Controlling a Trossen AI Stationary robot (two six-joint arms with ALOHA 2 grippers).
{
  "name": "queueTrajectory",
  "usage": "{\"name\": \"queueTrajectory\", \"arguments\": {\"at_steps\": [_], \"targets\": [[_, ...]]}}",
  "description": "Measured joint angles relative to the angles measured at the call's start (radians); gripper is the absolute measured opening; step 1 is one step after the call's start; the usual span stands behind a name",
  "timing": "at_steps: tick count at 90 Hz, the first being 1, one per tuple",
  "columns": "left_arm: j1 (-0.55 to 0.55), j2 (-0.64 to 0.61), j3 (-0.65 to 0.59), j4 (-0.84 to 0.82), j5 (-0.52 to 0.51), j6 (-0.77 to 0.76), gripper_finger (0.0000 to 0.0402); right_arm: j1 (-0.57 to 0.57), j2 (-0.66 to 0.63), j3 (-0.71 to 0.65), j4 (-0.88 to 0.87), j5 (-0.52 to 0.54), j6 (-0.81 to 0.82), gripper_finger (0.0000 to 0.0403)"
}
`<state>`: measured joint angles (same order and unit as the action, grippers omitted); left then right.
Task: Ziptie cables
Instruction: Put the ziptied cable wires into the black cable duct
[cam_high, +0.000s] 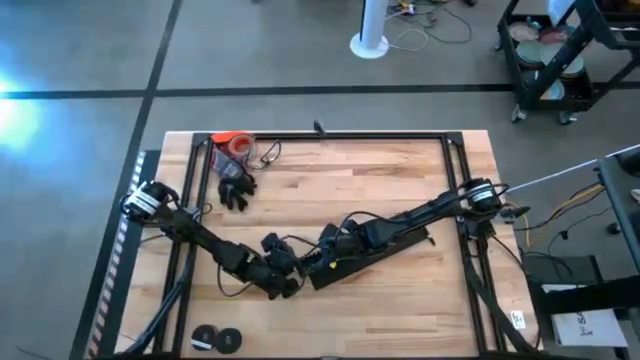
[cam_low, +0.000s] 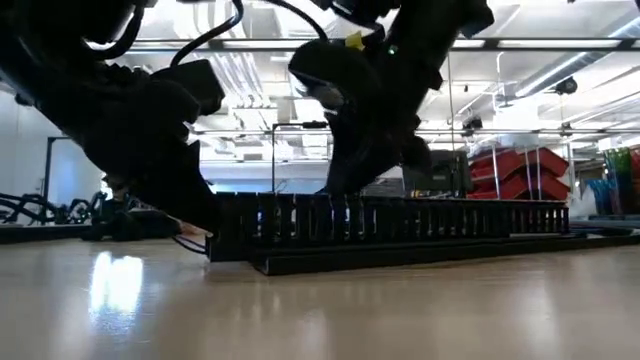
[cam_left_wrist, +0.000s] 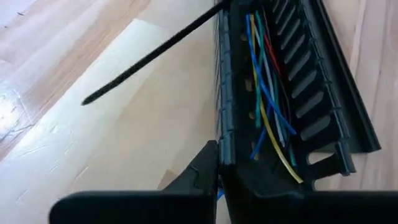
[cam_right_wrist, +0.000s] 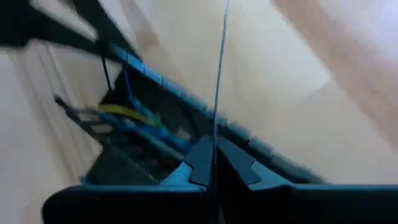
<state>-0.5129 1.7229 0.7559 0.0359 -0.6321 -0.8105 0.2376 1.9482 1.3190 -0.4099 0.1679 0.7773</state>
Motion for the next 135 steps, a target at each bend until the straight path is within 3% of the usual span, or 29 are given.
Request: {"name": "queueTrajectory", "arguments": {"at_steps": [44,67,82,109,135], "targets": [[0.001,0.0,0.001,0.001,-0.011,0.01,0.0,0.002,0.025,0.001,0.021,-0.01,-0.015,0.0],[0.001,0.0,0.001,-0.001,-0.013,0.015,0.0,0.002,-0.006,0.061,-0.056,-0.027,-0.19,0.0007],[0.001,0.0,0.001,-0.002,-0.013,0.015,0.0,-0.017,-0.041,0.069,-0.09,-0.141,-0.323,0.0063],[0.001,0.0,0.001,-0.003,-0.013,0.017,0.0,-0.05,-0.146,0.069,-0.127,-0.15,-0.636,0.0197],[0.001,0.0,0.001,-0.008,-0.012,0.034,0.0,-0.065,-0.265,-0.017,-0.236,-0.151,-0.7,0.0238]]}}
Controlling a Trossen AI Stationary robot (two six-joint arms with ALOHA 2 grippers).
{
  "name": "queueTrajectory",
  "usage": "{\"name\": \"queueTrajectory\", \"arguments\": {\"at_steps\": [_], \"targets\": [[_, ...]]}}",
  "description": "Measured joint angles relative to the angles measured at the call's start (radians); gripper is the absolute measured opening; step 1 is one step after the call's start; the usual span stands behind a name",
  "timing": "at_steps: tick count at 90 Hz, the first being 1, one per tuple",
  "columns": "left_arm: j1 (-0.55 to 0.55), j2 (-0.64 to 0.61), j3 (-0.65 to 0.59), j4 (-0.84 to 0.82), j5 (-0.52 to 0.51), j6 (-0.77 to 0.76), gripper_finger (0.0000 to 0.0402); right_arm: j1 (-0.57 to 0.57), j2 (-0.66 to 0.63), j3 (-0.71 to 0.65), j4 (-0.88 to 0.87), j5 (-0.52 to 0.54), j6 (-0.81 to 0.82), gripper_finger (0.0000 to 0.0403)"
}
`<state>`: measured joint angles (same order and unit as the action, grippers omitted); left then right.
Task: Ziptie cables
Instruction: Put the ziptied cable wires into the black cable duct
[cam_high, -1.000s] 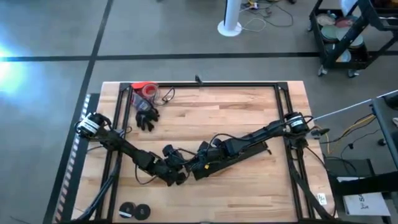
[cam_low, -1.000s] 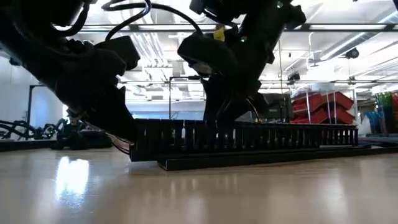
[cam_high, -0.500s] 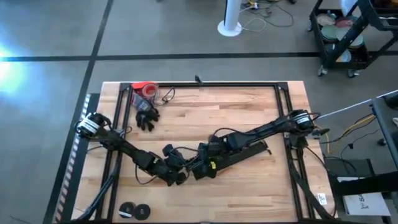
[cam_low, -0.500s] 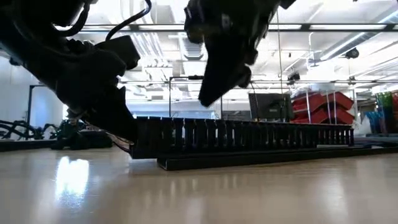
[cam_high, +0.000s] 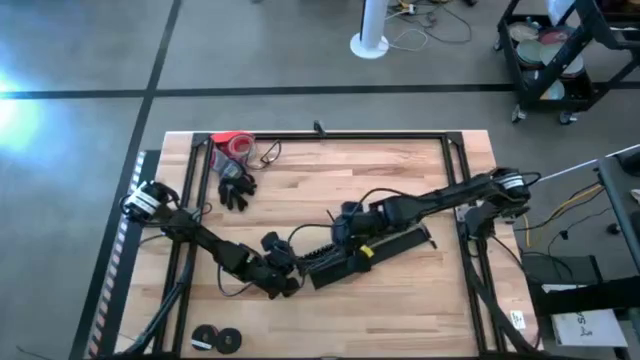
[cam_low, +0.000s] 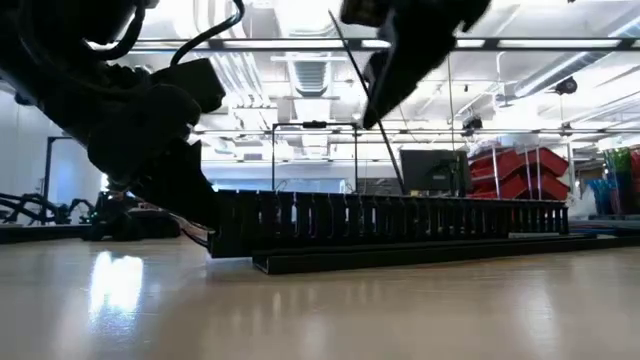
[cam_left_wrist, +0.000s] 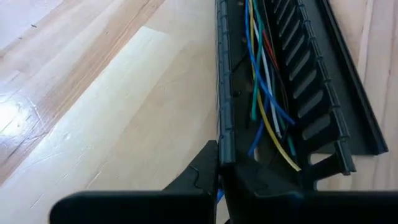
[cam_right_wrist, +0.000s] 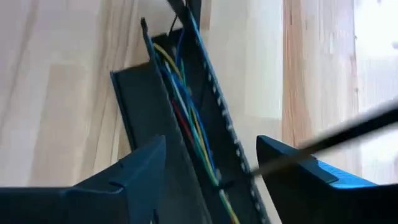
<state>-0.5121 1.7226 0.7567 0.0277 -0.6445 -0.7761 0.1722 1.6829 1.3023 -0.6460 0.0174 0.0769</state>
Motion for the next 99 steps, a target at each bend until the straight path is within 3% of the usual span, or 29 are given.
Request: {"name": "queueTrajectory", "arguments": {"at_steps": [13,25,40,64,99], "targets": [[-0.002,0.0,0.0,0.0,0.007,0.0,0.0,-0.001,-0.018,-0.109,0.068,0.0,0.0,0.0227],[-0.002,0.0,0.0,0.0,0.008,0.0,0.0,-0.003,-0.024,-0.205,0.245,0.0,-0.004,0.0205],[-0.002,0.0,0.0,0.0,0.008,0.0,0.0,-0.024,-0.026,-0.256,0.345,0.0,0.013,0.0172],[-0.002,0.0,0.0,0.001,0.009,0.0,0.0,-0.034,-0.049,-0.245,0.314,0.0,0.053,0.0096],[-0.002,0.0,0.0,0.002,0.01,0.0,0.0,-0.038,-0.11,-0.245,0.325,0.009,0.073,0.0022]]}}
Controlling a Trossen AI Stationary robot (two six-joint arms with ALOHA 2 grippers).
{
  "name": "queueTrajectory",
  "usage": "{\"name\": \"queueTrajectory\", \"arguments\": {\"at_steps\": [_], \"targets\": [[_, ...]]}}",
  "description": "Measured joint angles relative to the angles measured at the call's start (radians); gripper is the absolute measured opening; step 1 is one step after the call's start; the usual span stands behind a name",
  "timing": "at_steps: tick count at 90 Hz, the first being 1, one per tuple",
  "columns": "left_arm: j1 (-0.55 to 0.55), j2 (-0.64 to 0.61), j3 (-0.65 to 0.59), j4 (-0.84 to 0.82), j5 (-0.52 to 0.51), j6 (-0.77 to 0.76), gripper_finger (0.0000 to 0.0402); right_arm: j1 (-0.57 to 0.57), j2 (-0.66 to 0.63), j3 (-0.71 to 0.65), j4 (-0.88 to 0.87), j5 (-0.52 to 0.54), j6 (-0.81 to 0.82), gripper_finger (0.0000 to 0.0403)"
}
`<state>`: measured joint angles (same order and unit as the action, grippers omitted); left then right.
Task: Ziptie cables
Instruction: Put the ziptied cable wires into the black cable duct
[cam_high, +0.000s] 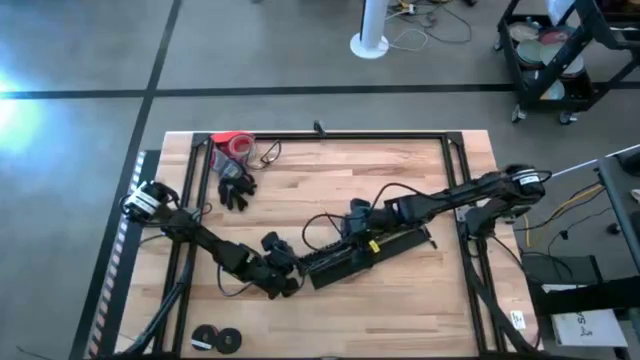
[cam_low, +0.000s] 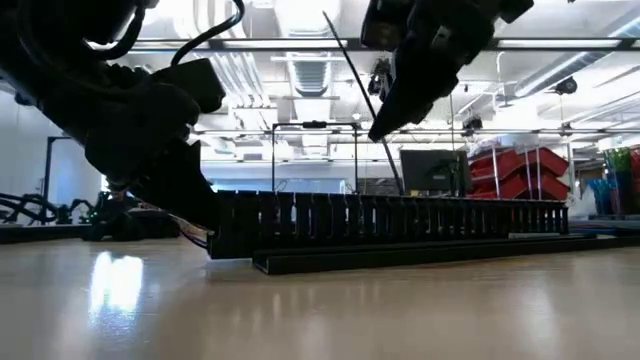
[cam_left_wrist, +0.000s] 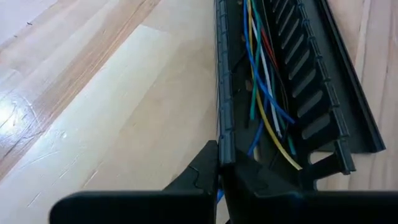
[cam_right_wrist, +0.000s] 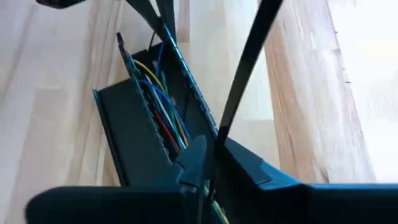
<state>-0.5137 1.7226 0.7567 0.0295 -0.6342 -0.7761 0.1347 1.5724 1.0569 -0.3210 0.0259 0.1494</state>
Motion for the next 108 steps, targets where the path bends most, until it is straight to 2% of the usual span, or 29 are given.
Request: {"name": "queueTrajectory", "arguments": {"at_steps": [19,79,95,108], "targets": [[0.0,0.0,0.0,0.001,0.0,0.0,0.0,-0.003,-0.001,0.0,0.001,0.0,0.017,0.0008],[0.0,0.0,0.0,0.001,0.0,0.0,0.0,0.003,-0.009,-0.032,0.006,-0.027,0.105,0.0004],[0.0,0.0,0.0,0.001,0.0,-0.005,0.0,0.003,0.001,-0.033,0.006,-0.027,0.256,0.0],[0.0,0.0,0.0,0.001,0.0,-0.008,0.0,0.021,0.064,-0.034,0.005,-0.024,0.367,0.0]]}}
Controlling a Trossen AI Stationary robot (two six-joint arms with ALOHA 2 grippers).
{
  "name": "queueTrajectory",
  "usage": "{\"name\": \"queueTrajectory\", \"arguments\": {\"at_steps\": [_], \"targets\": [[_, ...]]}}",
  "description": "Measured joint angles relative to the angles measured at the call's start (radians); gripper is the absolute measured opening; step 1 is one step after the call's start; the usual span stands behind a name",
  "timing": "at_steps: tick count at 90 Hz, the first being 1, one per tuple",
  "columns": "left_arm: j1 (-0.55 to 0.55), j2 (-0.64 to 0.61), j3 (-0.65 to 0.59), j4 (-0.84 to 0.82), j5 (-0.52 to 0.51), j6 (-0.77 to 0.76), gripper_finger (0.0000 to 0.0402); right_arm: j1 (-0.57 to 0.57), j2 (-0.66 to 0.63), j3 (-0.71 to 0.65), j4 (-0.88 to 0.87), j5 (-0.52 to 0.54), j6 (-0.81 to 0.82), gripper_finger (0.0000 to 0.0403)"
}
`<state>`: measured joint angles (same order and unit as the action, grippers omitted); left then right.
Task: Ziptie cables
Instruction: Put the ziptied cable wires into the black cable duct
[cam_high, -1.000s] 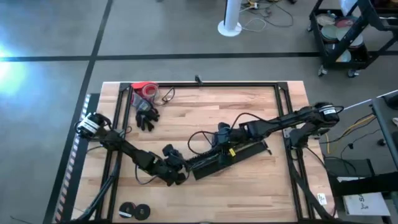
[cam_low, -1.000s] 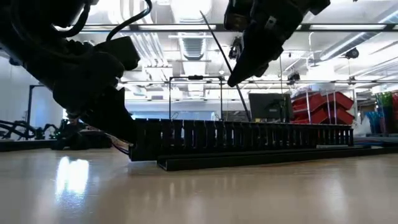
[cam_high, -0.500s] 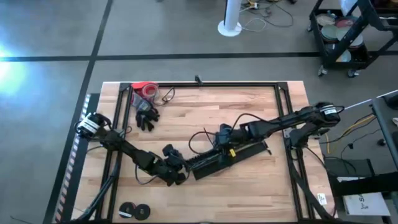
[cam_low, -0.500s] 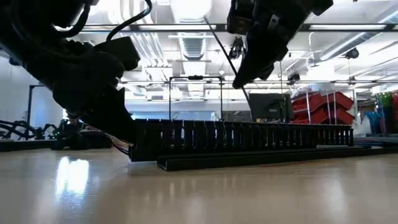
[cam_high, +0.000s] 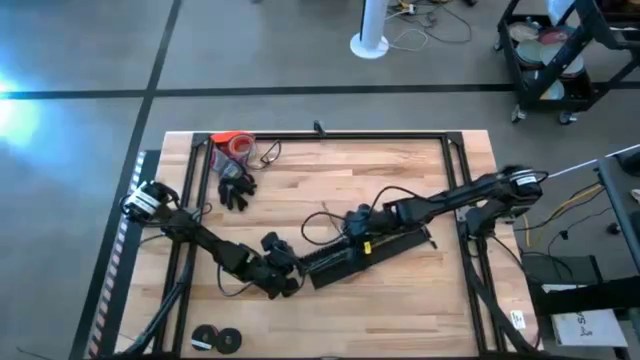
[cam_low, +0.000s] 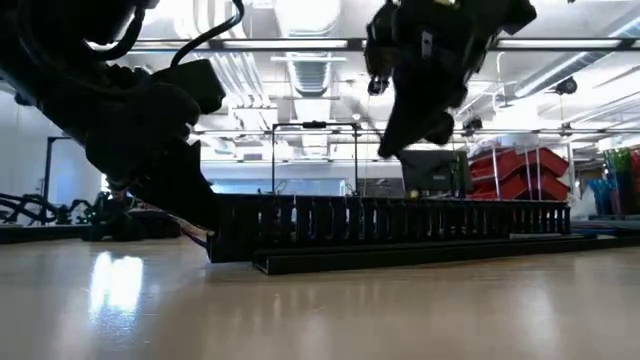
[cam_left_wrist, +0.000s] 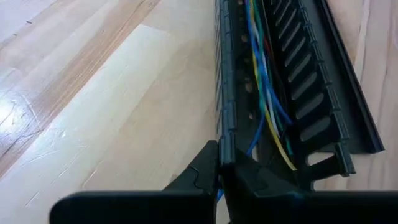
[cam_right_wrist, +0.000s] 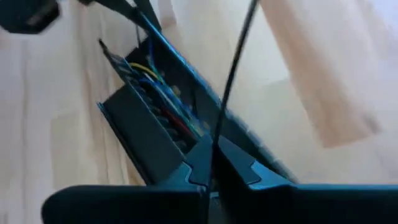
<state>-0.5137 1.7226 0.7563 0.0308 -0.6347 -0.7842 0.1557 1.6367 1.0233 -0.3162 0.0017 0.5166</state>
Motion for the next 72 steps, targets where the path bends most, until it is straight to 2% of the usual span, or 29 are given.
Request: {"name": "queueTrajectory", "arguments": {"at_steps": [26,72], "targets": [[0.0,0.0,0.0,0.019,0.0,-0.015,0.0,0.021,0.08,-0.002,-0.006,0.049,0.154,0.0],[-0.001,0.0,0.0,0.034,-0.001,-0.011,0.0,0.023,0.078,-0.002,-0.016,0.157,0.248,0.0]]}}
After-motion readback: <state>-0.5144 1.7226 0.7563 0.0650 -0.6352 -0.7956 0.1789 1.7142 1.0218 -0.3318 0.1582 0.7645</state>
